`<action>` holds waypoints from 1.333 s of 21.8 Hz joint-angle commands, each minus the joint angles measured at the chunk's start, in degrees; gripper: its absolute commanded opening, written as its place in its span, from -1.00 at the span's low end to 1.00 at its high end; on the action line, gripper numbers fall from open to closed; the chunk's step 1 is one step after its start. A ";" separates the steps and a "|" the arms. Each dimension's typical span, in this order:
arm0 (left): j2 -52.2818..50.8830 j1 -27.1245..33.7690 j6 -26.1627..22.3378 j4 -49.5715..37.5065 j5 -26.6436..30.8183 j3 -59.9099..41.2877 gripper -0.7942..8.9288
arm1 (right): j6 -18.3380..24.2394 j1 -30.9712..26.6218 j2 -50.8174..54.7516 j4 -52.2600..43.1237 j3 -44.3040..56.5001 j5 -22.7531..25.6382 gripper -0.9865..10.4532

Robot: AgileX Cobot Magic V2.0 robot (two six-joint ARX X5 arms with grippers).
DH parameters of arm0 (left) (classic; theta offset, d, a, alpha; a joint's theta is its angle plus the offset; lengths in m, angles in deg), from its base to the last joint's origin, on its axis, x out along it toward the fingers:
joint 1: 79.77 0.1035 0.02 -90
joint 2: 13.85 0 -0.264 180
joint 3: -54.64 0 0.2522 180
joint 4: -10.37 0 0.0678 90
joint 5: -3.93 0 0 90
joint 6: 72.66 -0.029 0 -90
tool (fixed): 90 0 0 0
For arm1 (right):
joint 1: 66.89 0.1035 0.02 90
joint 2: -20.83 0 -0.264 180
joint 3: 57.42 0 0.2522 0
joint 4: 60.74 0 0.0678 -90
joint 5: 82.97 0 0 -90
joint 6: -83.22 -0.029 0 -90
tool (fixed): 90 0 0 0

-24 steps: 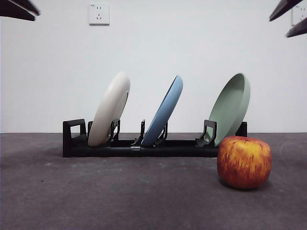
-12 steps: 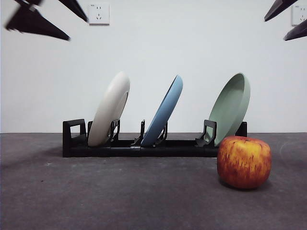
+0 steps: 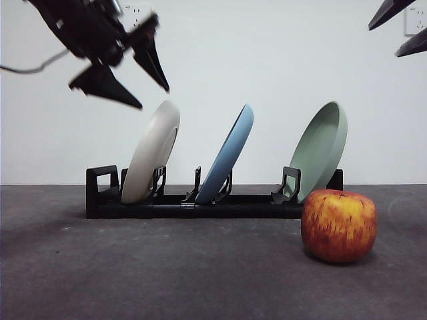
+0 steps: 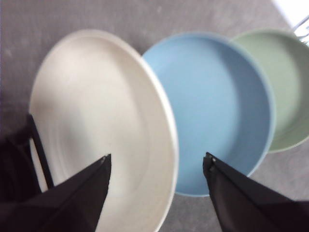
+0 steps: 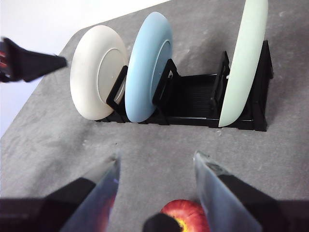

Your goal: Take the yellow plate from the plate rack,put the plate on the table,take the apple from the table,put the apple in the plate

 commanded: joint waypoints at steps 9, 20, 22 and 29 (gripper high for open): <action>2.45 -1.42 -1.38 -4.57 0.92 0.00 -0.75 | 0.48 0.13 -0.11 -0.33 -0.20 0.15 -0.38; -4.85 -3.74 -5.75 -4.04 -1.99 0.17 -0.85 | 0.46 0.13 -0.11 -0.28 -0.20 0.15 -0.38; -9.16 -4.72 -5.97 -2.58 -2.08 0.17 -0.85 | 0.46 0.13 -0.11 -0.26 -0.20 0.15 -0.38; -26.58 -10.82 -14.86 17.31 -1.60 0.17 -0.85 | 0.48 0.13 -0.11 0.11 -0.20 0.15 -0.38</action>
